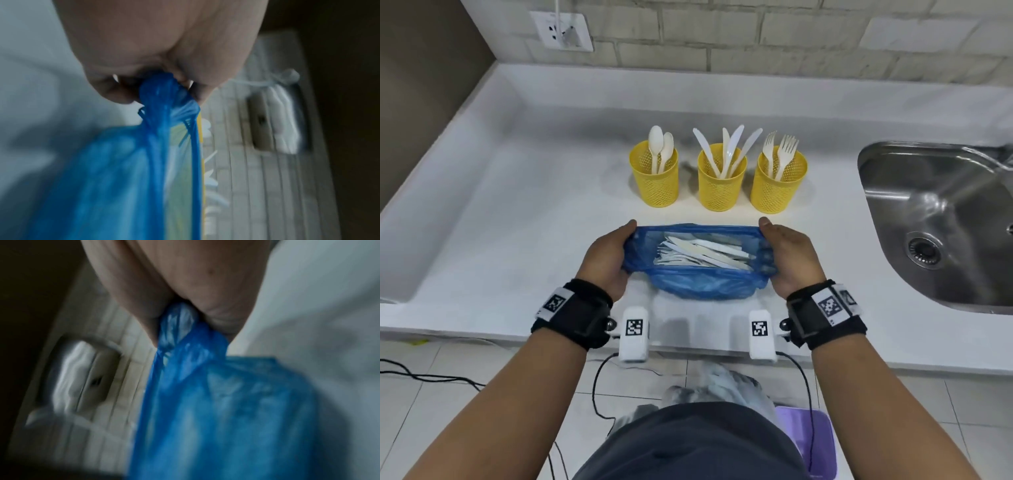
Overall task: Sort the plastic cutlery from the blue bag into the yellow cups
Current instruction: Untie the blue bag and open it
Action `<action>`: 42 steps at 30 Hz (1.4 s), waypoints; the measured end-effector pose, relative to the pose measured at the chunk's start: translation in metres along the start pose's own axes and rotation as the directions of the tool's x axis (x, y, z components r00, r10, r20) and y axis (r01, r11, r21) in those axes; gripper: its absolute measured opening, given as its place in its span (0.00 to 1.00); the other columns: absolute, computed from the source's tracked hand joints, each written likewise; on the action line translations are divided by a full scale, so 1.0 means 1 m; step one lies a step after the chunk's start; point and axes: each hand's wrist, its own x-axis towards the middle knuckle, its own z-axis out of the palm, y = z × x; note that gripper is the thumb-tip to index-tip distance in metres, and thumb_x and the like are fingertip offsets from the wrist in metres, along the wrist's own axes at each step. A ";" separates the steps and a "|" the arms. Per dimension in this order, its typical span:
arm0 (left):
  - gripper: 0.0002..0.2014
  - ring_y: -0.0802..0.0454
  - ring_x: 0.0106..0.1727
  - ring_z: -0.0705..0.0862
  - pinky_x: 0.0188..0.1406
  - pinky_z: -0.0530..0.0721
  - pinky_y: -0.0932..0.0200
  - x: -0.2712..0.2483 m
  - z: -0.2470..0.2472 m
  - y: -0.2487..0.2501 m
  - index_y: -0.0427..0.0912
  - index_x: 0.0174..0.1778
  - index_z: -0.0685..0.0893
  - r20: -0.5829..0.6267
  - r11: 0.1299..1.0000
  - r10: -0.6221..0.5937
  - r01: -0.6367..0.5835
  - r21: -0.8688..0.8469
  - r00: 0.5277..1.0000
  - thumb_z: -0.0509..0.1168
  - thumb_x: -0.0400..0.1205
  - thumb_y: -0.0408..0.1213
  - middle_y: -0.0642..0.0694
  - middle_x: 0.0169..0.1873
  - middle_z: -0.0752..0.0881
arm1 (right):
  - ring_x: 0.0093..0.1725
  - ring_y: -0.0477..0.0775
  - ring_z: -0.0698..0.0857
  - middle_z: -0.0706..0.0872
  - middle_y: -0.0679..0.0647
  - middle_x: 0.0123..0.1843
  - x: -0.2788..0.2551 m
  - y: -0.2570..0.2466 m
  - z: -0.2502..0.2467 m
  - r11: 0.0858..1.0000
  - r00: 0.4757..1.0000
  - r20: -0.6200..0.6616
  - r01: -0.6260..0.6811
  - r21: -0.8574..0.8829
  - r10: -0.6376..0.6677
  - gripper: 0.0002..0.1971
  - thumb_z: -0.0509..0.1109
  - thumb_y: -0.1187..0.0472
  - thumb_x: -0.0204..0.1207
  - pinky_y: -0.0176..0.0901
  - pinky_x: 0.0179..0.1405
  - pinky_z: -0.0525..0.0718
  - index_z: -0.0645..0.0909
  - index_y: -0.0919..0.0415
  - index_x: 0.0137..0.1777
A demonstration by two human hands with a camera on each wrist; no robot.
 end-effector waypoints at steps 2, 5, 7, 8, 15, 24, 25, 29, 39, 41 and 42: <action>0.16 0.42 0.54 0.90 0.67 0.86 0.45 0.005 -0.004 -0.002 0.36 0.64 0.89 0.015 0.984 -0.128 0.129 -0.119 0.992 0.70 0.85 0.43 0.37 0.61 0.91 | 0.17 0.46 0.66 0.73 0.52 0.25 -0.002 -0.007 0.004 0.942 0.968 0.097 -0.247 0.227 0.231 0.16 0.69 0.57 0.87 0.34 0.17 0.59 0.74 0.59 0.38; 0.17 0.43 0.54 0.90 0.65 0.84 0.47 0.005 -0.002 0.003 0.41 0.54 0.93 -0.006 0.984 -0.010 0.011 0.179 1.000 0.73 0.82 0.52 0.41 0.53 0.93 | 0.22 0.52 0.74 0.76 0.57 0.28 0.003 -0.011 0.005 0.993 0.986 0.123 -0.118 0.003 0.116 0.13 0.71 0.57 0.86 0.35 0.18 0.67 0.78 0.65 0.43; 0.16 0.49 0.48 0.88 0.53 0.83 0.55 0.001 -0.002 0.008 0.42 0.45 0.92 0.039 0.851 0.181 -0.177 0.494 0.983 0.74 0.81 0.53 0.42 0.45 0.93 | 0.24 0.47 0.80 0.81 0.53 0.31 0.003 -0.011 0.004 0.947 0.989 0.126 0.115 -0.301 -0.080 0.11 0.75 0.57 0.83 0.37 0.22 0.74 0.84 0.65 0.46; 0.13 0.50 0.46 0.86 0.48 0.81 0.59 0.000 -0.001 0.012 0.40 0.45 0.91 0.080 0.769 0.266 -0.261 0.584 0.961 0.73 0.83 0.48 0.38 0.46 0.92 | 0.25 0.43 0.81 0.83 0.51 0.32 0.006 -0.010 0.004 0.902 0.977 0.141 0.203 -0.380 -0.161 0.08 0.75 0.60 0.82 0.37 0.25 0.76 0.86 0.66 0.48; 0.20 0.44 0.45 0.81 0.49 0.77 0.52 0.012 0.013 0.033 0.39 0.42 0.83 -0.050 0.858 0.124 -0.082 0.507 0.991 0.61 0.90 0.52 0.40 0.44 0.85 | 0.26 0.49 0.82 0.85 0.51 0.27 0.011 -0.023 0.009 0.981 0.983 0.141 -0.140 0.135 0.121 0.08 0.70 0.70 0.82 0.37 0.26 0.81 0.85 0.62 0.42; 0.14 0.52 0.49 0.86 0.46 0.79 0.57 0.012 0.003 0.021 0.54 0.53 0.88 0.158 0.526 0.287 -0.293 0.798 0.945 0.71 0.82 0.60 0.53 0.47 0.87 | 0.50 0.49 0.84 0.84 0.49 0.50 0.011 -0.018 -0.007 0.668 0.963 0.102 0.246 -0.702 -0.248 0.16 0.75 0.48 0.79 0.44 0.52 0.81 0.81 0.54 0.62; 0.11 0.52 0.46 0.85 0.43 0.77 0.60 0.012 0.005 0.022 0.51 0.46 0.89 0.183 0.494 0.331 -0.335 0.802 0.926 0.69 0.85 0.54 0.53 0.43 0.88 | 0.47 0.48 0.84 0.85 0.48 0.46 0.012 -0.017 -0.006 0.653 0.951 0.128 0.288 -0.701 -0.282 0.11 0.74 0.52 0.81 0.45 0.51 0.82 0.83 0.55 0.58; 0.20 0.48 0.37 0.74 0.38 0.70 0.56 0.014 0.019 0.032 0.40 0.35 0.80 0.078 0.684 0.286 -0.261 0.681 0.955 0.61 0.91 0.46 0.43 0.33 0.79 | 0.41 0.48 0.86 0.89 0.51 0.40 0.021 -0.022 -0.002 0.898 0.979 0.079 0.203 -0.391 -0.187 0.08 0.71 0.65 0.84 0.45 0.48 0.85 0.88 0.58 0.44; 0.40 0.43 0.59 0.85 0.61 0.85 0.45 0.001 0.002 0.017 0.55 0.63 0.76 -0.068 0.542 0.138 -0.018 0.840 0.988 0.73 0.62 0.75 0.43 0.61 0.82 | 0.47 0.55 0.84 0.84 0.55 0.48 -0.006 -0.010 -0.018 0.636 0.986 0.053 0.143 -0.758 -0.159 0.23 0.71 0.35 0.75 0.47 0.45 0.76 0.77 0.55 0.52; 0.30 0.46 0.54 0.84 0.49 0.83 0.53 -0.009 -0.002 0.014 0.49 0.61 0.76 -0.017 0.398 0.122 -0.033 0.917 0.992 0.75 0.71 0.64 0.45 0.55 0.83 | 0.43 0.52 0.84 0.85 0.52 0.42 -0.015 -0.008 -0.020 0.549 0.986 0.100 0.156 -0.821 -0.130 0.22 0.73 0.38 0.76 0.47 0.38 0.76 0.77 0.57 0.47; 0.24 0.50 0.49 0.83 0.42 0.80 0.57 -0.013 -0.001 0.012 0.45 0.59 0.79 0.005 0.322 0.087 -0.033 0.946 0.996 0.75 0.76 0.58 0.48 0.50 0.83 | 0.41 0.52 0.84 0.86 0.52 0.40 -0.018 -0.006 -0.020 0.540 0.986 0.114 0.160 -0.826 -0.118 0.21 0.74 0.39 0.76 0.46 0.37 0.77 0.78 0.58 0.44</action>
